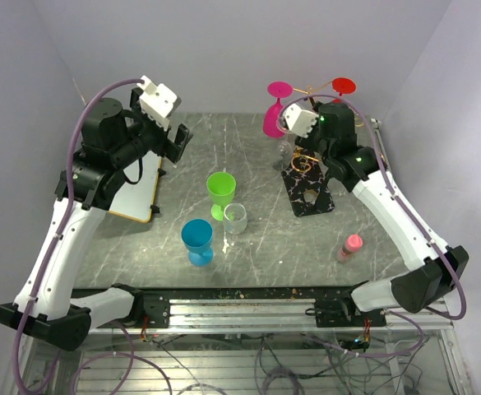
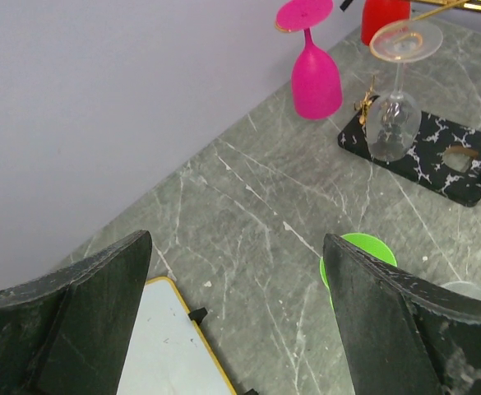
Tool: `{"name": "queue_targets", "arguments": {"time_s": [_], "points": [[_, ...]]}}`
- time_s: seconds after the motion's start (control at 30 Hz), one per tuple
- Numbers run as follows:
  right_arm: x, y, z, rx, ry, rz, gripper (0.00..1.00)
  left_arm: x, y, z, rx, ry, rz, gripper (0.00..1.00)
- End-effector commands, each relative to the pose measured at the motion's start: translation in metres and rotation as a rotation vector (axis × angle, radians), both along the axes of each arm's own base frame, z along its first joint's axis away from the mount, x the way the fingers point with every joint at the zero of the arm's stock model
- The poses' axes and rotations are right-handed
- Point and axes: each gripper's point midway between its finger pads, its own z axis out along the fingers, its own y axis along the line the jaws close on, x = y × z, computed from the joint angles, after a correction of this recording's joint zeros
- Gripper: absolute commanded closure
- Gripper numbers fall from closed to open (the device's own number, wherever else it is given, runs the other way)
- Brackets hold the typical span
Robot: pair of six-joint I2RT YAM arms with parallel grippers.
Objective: Place the wine glass upside down on the wine glass rack
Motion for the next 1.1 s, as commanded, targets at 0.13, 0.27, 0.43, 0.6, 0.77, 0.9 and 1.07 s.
{"name": "queue_targets", "arguments": {"time_s": [0.13, 0.27, 0.43, 0.6, 0.77, 0.9, 1.07], "points": [[-0.016, -0.037, 0.044, 0.161, -0.077, -0.055, 0.33, 0.007, -0.016, -0.06, 0.1, 0.116, -0.095, 0.06], [-0.025, -0.044, 0.056, 0.25, -0.084, -0.03, 0.3, 0.007, -0.029, -0.098, 0.145, 0.186, -0.135, 0.09], [-0.029, -0.051, 0.059, 0.31, -0.063, -0.021, 0.29, 0.013, -0.04, -0.135, 0.146, 0.303, -0.128, 0.15], [-0.028, -0.051, 0.051, 0.336, -0.026, -0.01, 0.28, 0.023, -0.054, -0.172, 0.195, 0.436, -0.134, 0.22], [-0.024, -0.05, 0.045, 0.349, -0.006, -0.011, 0.27, 0.032, -0.067, -0.199, 0.229, 0.529, -0.14, 0.28], [-0.02, -0.052, 0.036, 0.341, 0.007, -0.024, 0.26, 0.04, -0.072, -0.218, 0.264, 0.569, -0.119, 0.34], [-0.017, -0.054, 0.027, 0.324, 0.02, -0.039, 0.26, 0.046, -0.08, -0.234, 0.274, 0.613, -0.126, 0.42]]}}
